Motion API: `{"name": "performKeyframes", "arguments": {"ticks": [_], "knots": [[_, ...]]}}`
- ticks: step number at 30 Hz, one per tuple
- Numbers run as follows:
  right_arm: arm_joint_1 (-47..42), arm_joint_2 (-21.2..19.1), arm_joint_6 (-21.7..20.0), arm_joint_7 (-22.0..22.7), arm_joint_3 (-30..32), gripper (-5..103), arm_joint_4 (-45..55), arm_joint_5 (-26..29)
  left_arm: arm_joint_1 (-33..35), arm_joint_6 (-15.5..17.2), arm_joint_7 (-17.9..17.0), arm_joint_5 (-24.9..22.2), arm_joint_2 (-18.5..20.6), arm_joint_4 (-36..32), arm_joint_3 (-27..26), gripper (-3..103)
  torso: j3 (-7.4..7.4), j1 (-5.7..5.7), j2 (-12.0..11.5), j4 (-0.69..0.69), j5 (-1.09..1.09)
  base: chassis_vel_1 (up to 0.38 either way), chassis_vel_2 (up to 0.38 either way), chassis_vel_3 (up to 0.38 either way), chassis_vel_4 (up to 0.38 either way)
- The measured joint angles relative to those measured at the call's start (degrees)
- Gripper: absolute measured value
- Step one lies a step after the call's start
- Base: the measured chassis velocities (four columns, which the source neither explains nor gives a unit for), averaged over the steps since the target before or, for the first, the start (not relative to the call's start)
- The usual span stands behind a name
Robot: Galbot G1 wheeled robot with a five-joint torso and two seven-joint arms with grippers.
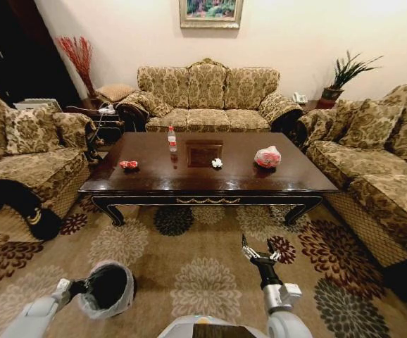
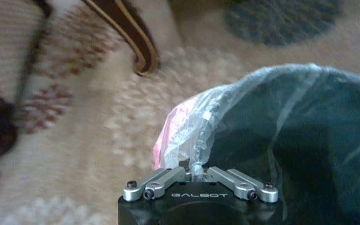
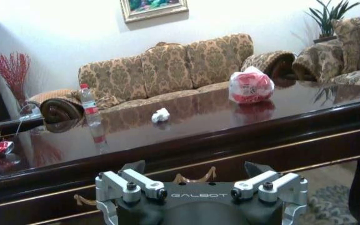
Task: Move to the front of the table and place the trash on the table into the trash bin.
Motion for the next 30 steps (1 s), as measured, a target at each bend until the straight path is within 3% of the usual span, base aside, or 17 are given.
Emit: {"name": "performKeyframes", "arguments": {"ticks": [2, 3, 7, 8, 11, 17, 19, 20, 22, 25, 30], "knots": [[0.0, -0.3, -0.1, 0.2, 0.3, 100, 0.4, 0.2, 3.6, 1.6, -2.8, -4.3, 0.5, -6.1, -2.2, 0, 0.0, 0.0, 0.0, 0.0, 0.02, 0.0, 0.0, 0.0, 0.0], [0.0, -0.3, -0.1, 0.2, 0.3, 100, 0.4, 0.2, 3.6, 1.6, -2.8, -4.3, 0.5, -6.1, -2.2, 0, 0.0, 0.0, 0.0, 0.0, 0.02, 0.0, 0.0, 0.0, 0.0], [0.0, -2.0, -0.7, 0.5, 1.5, 100, 1.1, 1.7, 11.3, 5.7, -10.5, -14.9, 1.6, -20.7, -6.2, 0, 0.0, 0.0, 0.0, -0.02, 0.03, 0.0, 0.0, 0.0, 0.0], [0.0, -2.0, -0.7, 0.5, 1.5, 100, 1.1, 1.7, 11.3, 5.7, -10.5, -14.9, 1.6, -20.7, -6.2, 0, 0.0, 0.0, 0.0, -0.02, 0.03, 0.0, 0.0, 0.0, 0.0], [0.7, -3.3, -1.6, 1.0, 2.4, 100, 1.6, 3.1, 17.7, 8.8, -17.9, -22.3, 1.6, -33.3, -12.1, 0, 0.0, 0.0, 0.0, -0.03, 0.03, 0.0, 0.0, 0.0, 0.0], [1.6, -4.6, -2.5, 1.0, 2.3, 100, 2.5, 3.4, 23.9, 11.1, -21.1, -26.2, 0.1, -44.4, -19.6, 0, 0.0, 0.0, 0.0, -0.02, 0.0, 0.0, 0.0, 0.0, 0.0], [2.1, -5.3, -2.5, 0.9, 2.2, 100, 2.9, 4.3, 27.6, 12.9, -23.4, -28.6, -1.8, -51.9, -25.0, 0, 0.0, 0.0, 0.0, -0.01, 0.01, 0.0, 0.0, 0.0, 0.0], [2.1, -5.3, -2.5, 0.9, 2.2, 100, 2.9, 4.3, 27.6, 12.9, -23.4, -28.6, -1.8, -51.9, -25.0, 0, 0.0, 0.0, 0.0, -0.01, 0.01, 0.0, 0.0, 0.0, 0.0], [2.6, -5.8, -2.3, 0.5, 2.2, 100, 3.4, 5.0, 29.7, 14.9, -25.2, -30.7, -4.1, -58.8, -28.8, 0, 0.0, 0.0, 0.0, 0.01, 0.01, 0.0, 0.0, 0.0, 0.0], [3.2, -6.5, -1.4, -0.2, 2.1, 100, 4.3, 5.2, 29.3, 18.7, -27.8, -32.8, -8.7, -67.8, -32.1, 0, 0.0, 0.0, 0.0, -0.02, 0.05, 0.0, 0.0, 0.0, 0.0], [5.1, -8.4, -0.5, -1.1, 1.5, 100, 4.1, 5.8, 26.5, 21.1, -29.9, -31.6, -13.9, -73.8, -33.2, 0, 0.0, 0.0, 0.0, -0.02, -0.01, 0.0, 0.0, 0.0, 0.0]]}}
